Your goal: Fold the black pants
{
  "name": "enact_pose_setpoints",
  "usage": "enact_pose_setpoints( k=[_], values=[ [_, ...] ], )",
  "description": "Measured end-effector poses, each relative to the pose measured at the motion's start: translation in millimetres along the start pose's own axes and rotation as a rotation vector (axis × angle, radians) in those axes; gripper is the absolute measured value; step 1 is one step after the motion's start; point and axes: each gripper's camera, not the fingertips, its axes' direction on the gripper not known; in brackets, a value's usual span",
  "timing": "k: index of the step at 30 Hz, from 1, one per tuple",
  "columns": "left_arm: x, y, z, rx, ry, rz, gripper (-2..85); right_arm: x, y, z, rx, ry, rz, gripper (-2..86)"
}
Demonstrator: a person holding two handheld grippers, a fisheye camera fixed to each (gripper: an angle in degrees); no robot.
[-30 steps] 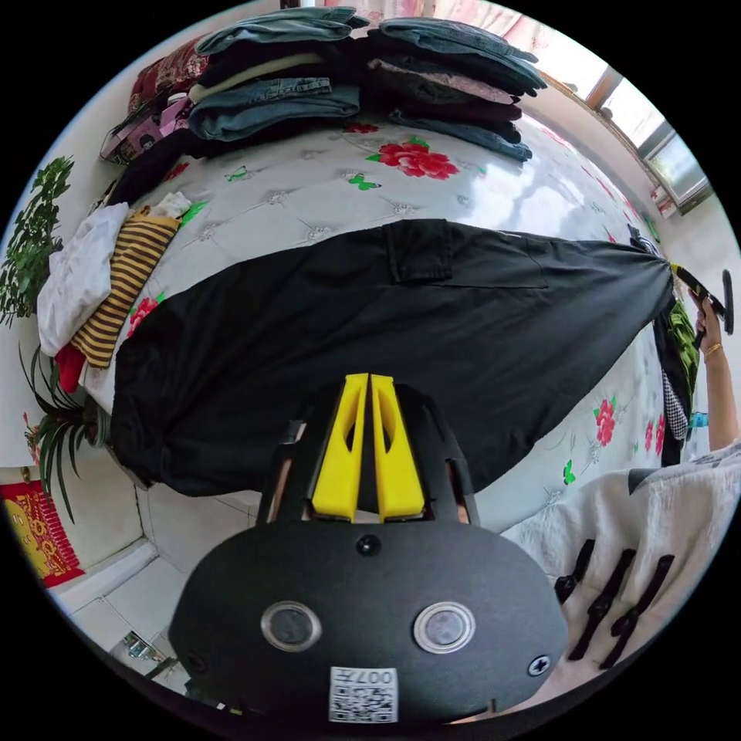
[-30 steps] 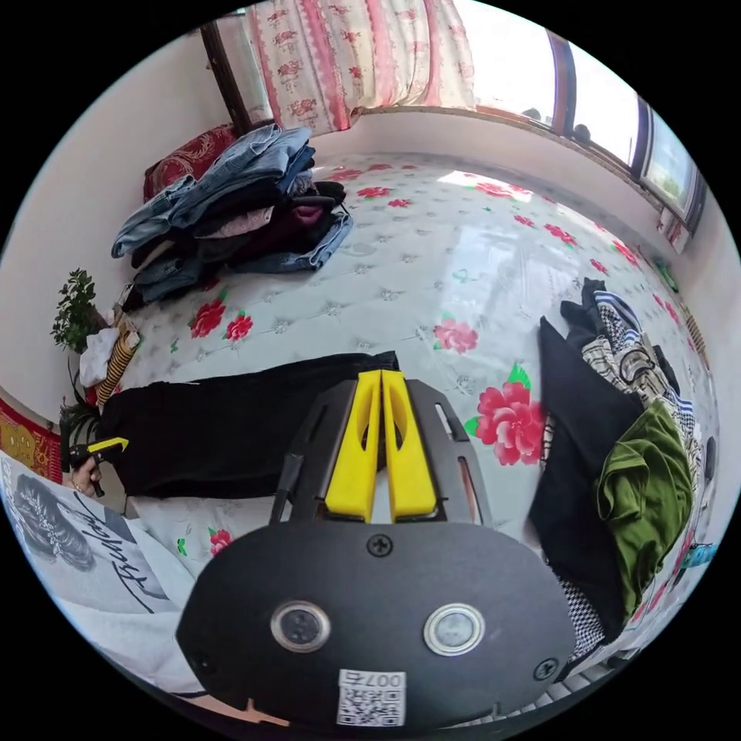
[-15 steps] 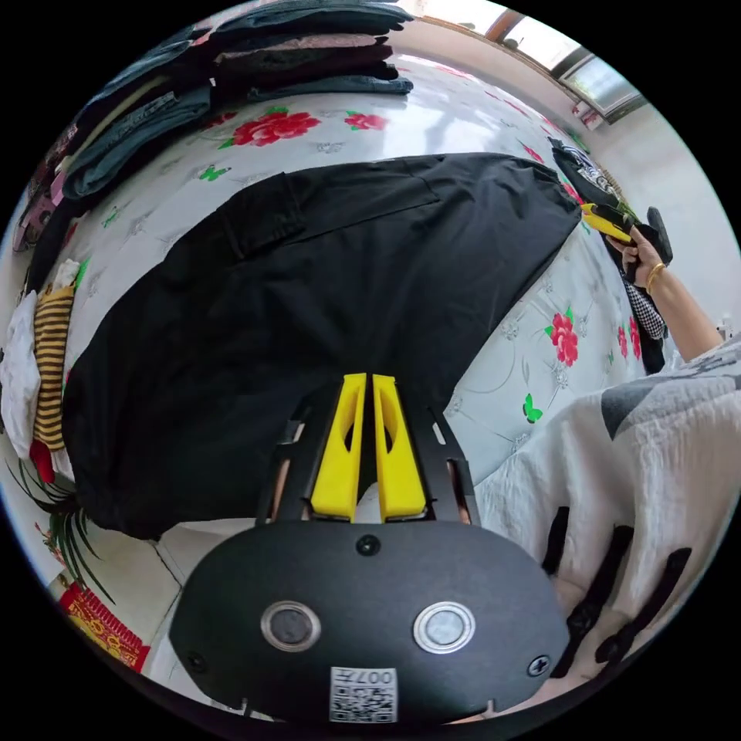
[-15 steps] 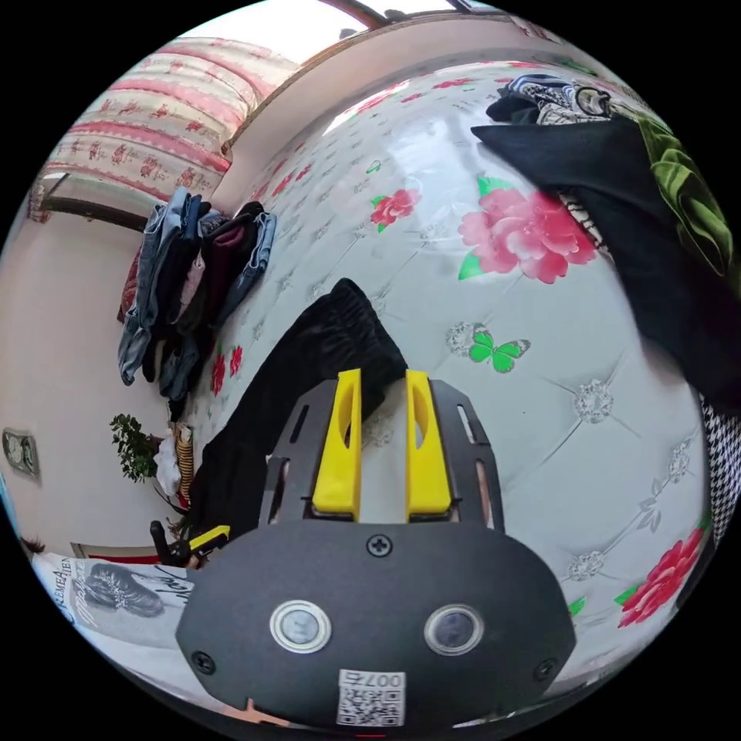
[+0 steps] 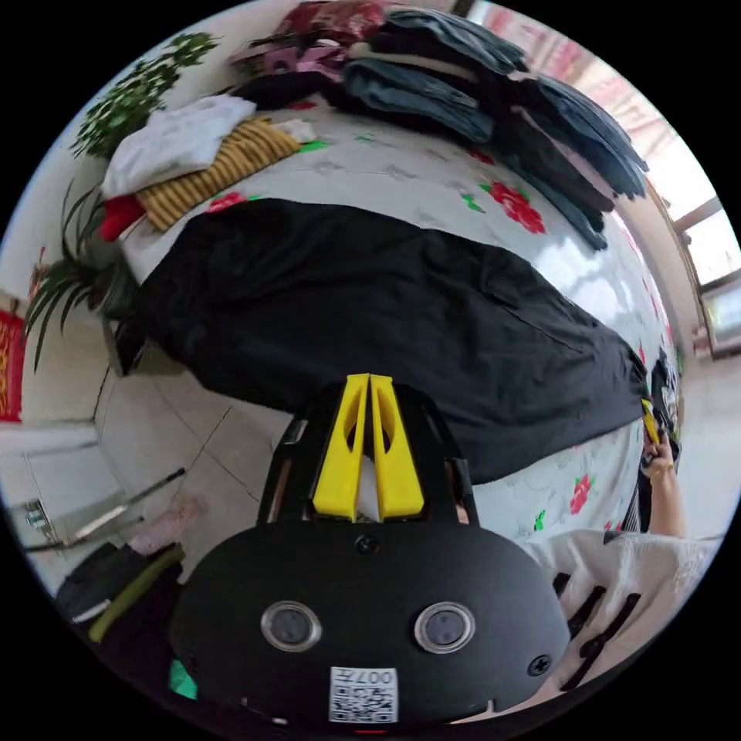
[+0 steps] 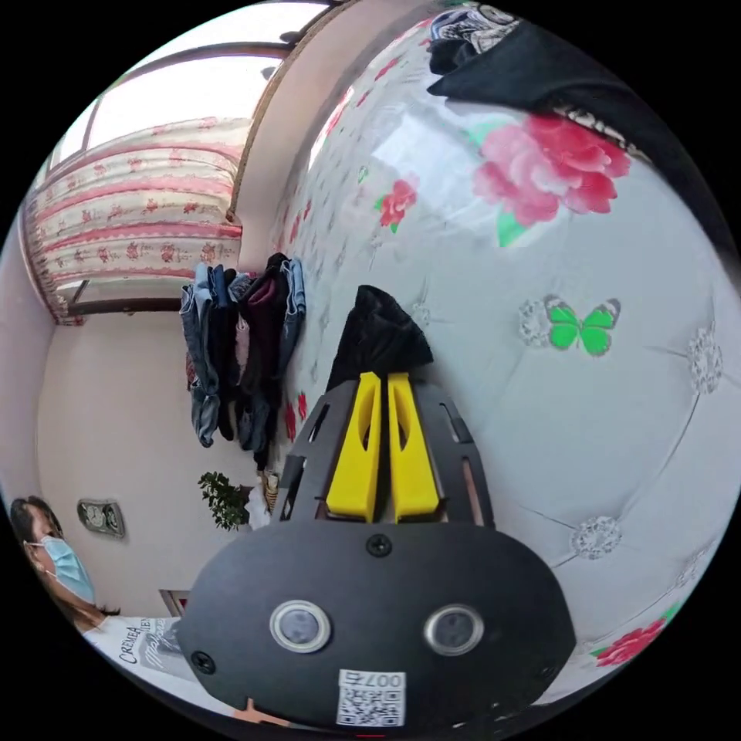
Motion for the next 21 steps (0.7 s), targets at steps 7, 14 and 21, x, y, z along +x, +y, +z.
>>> enact_pose_setpoints(
  k=[7,14,21],
  values=[
    [-176.5,5.5,-16.9,0.099,0.067,-0.388,11.4,-218.3,78.1,15.3,-0.063,0.09,-0.787,0.0],
    [-263.5,-10.4,20.8,0.096,0.253,-0.536,16.6,-297.2,290.5,177.8,-0.56,-0.085,-1.248,0.6],
    [-300.9,3.7,38.5,0.141,0.425,-0.583,15.8,-233.3,363.1,269.2,-1.011,0.061,-1.112,0.4]
  ],
)
